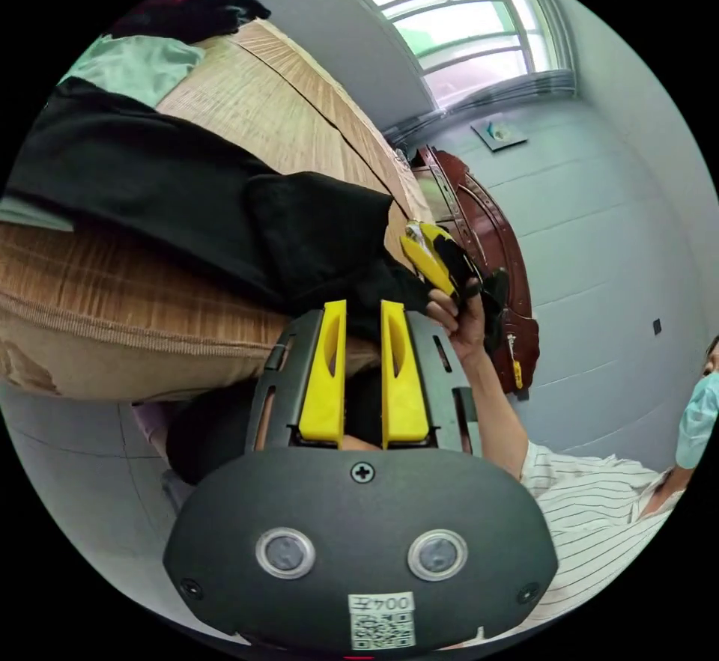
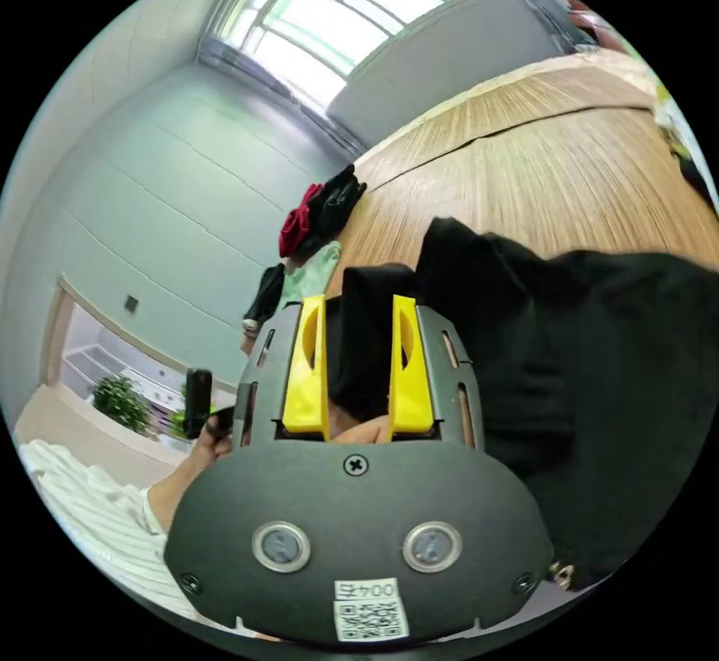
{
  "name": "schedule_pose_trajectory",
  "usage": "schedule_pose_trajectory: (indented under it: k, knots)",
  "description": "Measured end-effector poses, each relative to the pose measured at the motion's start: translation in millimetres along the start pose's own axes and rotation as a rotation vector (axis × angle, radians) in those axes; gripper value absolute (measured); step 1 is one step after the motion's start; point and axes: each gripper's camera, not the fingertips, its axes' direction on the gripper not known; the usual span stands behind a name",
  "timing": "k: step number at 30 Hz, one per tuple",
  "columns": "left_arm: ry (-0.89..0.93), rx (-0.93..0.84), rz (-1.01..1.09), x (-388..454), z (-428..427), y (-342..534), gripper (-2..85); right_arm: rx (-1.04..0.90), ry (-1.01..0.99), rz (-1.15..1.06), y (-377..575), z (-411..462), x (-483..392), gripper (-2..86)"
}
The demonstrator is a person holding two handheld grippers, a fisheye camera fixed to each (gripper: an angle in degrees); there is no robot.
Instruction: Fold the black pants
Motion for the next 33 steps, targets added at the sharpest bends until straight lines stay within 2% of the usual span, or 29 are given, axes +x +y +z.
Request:
schedule_pose_trajectory:
  k: [3, 6, 10, 12, 15, 16, 18, 21, 23, 25, 27, 28, 31, 33]
  knots:
    - [-0.062, -0.014, 0.004, -23.4, -16.5, 17.6, 6.7, -0.159, 0.152, -0.060, -50.4, 81.1, -27.3, 12.3]
    - [-0.046, 0.019, -0.009, -41.5, -35.1, 31.2, 5.0, -0.305, 0.285, -0.090, -60.3, 150.2, -44.7, 4.5]
    - [-0.013, 0.122, 0.022, -56.2, -56.6, 47.0, 1.7, -0.170, 0.303, -0.263, 2.8, 150.6, -101.4, 3.5]
    - [-0.035, 0.120, 0.052, -60.2, -53.9, 54.7, 0.9, -0.117, 0.383, -0.373, 54.7, 145.6, -131.3, 3.5]
    - [-0.134, 0.087, 0.114, -52.5, -39.5, 63.2, 0.5, -0.122, 0.626, -0.487, 139.9, 160.8, -151.7, 3.8]
    - [-0.167, 0.076, 0.135, -49.1, -36.1, 64.6, 0.4, -0.124, 0.723, -0.491, 162.4, 165.2, -149.5, 4.2]
    - [-0.311, 0.029, 0.215, -35.4, -23.7, 70.7, 0.3, -0.128, 0.782, -0.456, 175.9, 159.9, -142.0, 4.6]
    - [-0.386, 0.002, 0.254, -26.3, -14.1, 77.7, 0.2, -0.202, 0.931, -0.394, 161.2, 151.3, -119.0, 5.8]
    - [-0.380, 0.006, 0.250, -24.6, -10.6, 82.1, 0.1, -0.333, 1.111, -0.343, 134.8, 160.2, -81.9, 5.2]
    - [-0.363, 0.009, 0.237, -24.6, -6.5, 86.7, 0.1, -0.397, 1.166, -0.320, 120.1, 171.4, -50.1, 2.6]
    - [-0.361, 0.000, 0.230, -24.1, 0.9, 94.0, 0.1, -0.539, 1.155, -0.342, 117.3, 198.9, -17.8, 0.8]
    - [-0.365, -0.001, 0.233, -23.6, 2.7, 96.1, 0.1, -0.682, 1.108, -0.368, 125.5, 225.9, 3.1, 0.1]
    - [-0.378, -0.013, 0.238, -22.2, 11.5, 104.9, 0.0, -0.690, 1.185, -0.504, 150.6, 264.7, 9.1, -0.5]
    - [-0.367, -0.018, 0.227, -24.4, 19.0, 110.3, 0.0, -0.677, 1.189, -0.489, 152.6, 272.8, 10.3, -0.6]
